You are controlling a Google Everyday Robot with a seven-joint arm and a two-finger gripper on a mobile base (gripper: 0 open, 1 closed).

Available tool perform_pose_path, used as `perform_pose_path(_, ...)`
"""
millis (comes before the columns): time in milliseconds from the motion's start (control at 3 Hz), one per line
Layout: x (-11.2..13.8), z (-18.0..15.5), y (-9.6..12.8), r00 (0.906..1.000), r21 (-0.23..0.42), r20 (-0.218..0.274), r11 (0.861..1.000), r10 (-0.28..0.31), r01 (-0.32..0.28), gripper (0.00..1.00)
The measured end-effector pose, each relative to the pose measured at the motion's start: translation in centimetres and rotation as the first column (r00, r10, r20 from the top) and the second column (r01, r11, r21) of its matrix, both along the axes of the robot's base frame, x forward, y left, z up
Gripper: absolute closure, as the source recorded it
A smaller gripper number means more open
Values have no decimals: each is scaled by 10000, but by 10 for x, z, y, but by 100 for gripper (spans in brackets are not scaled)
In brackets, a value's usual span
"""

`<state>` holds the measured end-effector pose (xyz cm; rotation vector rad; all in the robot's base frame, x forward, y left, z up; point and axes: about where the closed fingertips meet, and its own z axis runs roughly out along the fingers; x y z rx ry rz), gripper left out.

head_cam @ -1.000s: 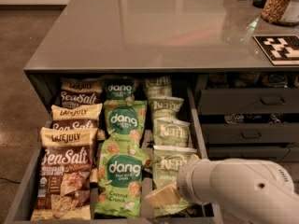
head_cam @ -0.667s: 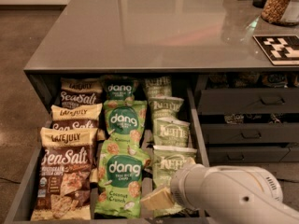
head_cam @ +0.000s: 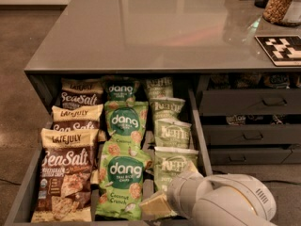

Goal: Pick green jalapeno chip bag from top drawer and place on counter

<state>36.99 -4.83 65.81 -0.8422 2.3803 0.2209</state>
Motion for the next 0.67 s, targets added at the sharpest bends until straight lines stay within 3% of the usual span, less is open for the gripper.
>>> perform_pose_path(333,1,-2,-2,10000,-239,53,9997,-54,55,0)
perform_pose_path(667,9,-12,3,9995,-484,-312,9988,40,-55,0)
